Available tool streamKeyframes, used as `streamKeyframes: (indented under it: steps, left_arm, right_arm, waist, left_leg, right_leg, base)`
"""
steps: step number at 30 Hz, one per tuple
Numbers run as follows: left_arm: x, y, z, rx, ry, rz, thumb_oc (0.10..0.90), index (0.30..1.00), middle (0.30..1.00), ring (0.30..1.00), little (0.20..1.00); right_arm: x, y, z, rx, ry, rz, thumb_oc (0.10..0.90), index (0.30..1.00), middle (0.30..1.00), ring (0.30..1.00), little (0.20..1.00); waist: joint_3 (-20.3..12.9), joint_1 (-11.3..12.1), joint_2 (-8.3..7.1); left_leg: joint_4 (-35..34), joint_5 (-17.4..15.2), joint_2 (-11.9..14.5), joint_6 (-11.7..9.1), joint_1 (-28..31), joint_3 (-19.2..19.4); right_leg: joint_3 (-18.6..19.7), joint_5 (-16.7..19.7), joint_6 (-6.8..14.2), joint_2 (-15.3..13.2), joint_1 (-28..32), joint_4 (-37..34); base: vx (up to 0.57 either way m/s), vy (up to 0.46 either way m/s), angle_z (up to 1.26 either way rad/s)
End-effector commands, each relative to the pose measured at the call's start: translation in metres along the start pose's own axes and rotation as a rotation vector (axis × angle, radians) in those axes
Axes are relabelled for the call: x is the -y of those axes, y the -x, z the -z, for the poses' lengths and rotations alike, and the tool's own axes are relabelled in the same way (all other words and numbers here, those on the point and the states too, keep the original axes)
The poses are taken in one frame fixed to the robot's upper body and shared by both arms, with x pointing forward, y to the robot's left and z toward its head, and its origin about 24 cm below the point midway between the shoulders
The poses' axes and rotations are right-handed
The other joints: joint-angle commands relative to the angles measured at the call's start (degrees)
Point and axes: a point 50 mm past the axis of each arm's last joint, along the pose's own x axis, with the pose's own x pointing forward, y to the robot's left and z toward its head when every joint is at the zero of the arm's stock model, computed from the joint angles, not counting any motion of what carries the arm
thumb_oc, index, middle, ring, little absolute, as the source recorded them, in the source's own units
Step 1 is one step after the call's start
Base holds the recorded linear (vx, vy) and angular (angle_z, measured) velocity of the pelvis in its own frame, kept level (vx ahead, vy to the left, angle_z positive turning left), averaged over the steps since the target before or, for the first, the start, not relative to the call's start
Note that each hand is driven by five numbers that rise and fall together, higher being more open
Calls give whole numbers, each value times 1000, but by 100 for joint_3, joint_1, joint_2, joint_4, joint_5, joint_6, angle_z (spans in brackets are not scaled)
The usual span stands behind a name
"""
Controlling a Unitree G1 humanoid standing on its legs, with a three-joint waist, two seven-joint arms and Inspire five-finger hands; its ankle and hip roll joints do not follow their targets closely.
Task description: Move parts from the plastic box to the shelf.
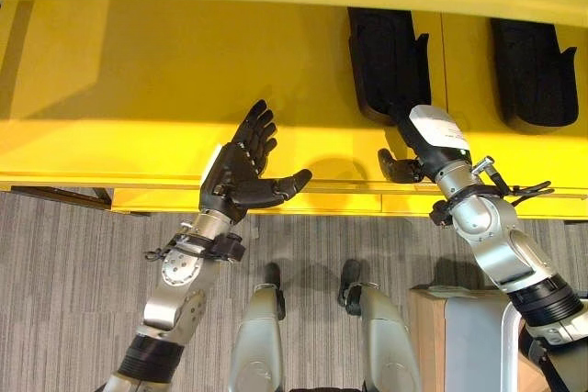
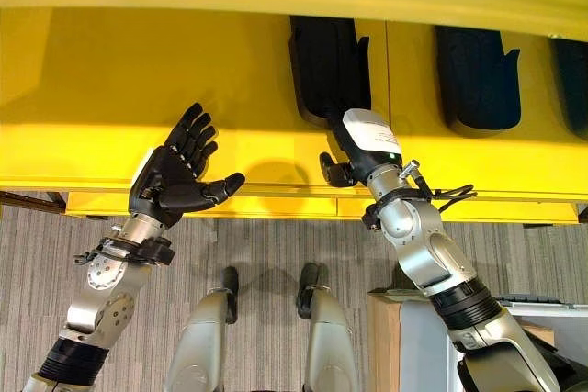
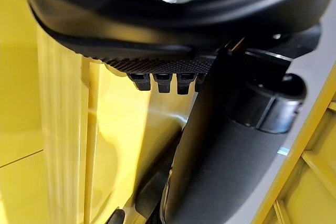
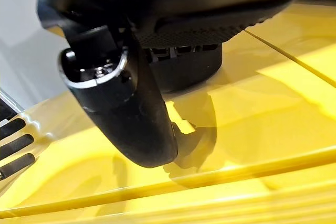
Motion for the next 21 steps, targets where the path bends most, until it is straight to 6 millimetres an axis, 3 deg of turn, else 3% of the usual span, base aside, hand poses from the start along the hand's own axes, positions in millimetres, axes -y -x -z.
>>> streamKeyframes:
  steps: [1, 7, 11, 21]
  left_arm:
    - [21, -3, -50, 259, -37, 115, 900, 1000, 1000, 1000, 1000]
    - [21, -3, -50, 260, -43, 115, 900, 1000, 1000, 1000, 1000]
    - [21, -4, -50, 258, -32, 111, 900, 1000, 1000, 1000, 1000]
    - [24, -4, -49, 249, -21, 115, 900, 1000, 1000, 1000, 1000]
  right_arm:
    - [31, -4, -14, 67, 18, 118, 900, 1000, 1000, 1000, 1000]
    - [35, -6, -20, 100, 51, 146, 900, 1000, 1000, 1000, 1000]
    - [38, -8, -39, 210, 23, 166, 900, 1000, 1000, 1000, 1000]
    - [34, -9, -51, 254, -1, 155, 900, 1000, 1000, 1000, 1000]
  waist:
    - [-336, 6, 90]
    - [-352, 20, 104]
    - [-363, 43, 144]
    - [-376, 81, 166]
  left_leg:
    - [-357, 63, 270, -27, 571, 409]
    - [-316, 45, 252, -32, 559, 409]
    - [-265, 7, 217, -30, 548, 379]
    - [-250, -23, 181, -23, 563, 364]
  right_leg:
    - [253, -415, 281, 33, 464, 159]
    - [253, -431, 263, 40, 472, 174]
    - [258, -449, 265, 21, 463, 212]
    - [255, -456, 271, -7, 475, 222]
  base:
    - [0, 0, 0]
    - [11, 2, 0]
    - [27, 20, -1]
    - [0, 0, 0]
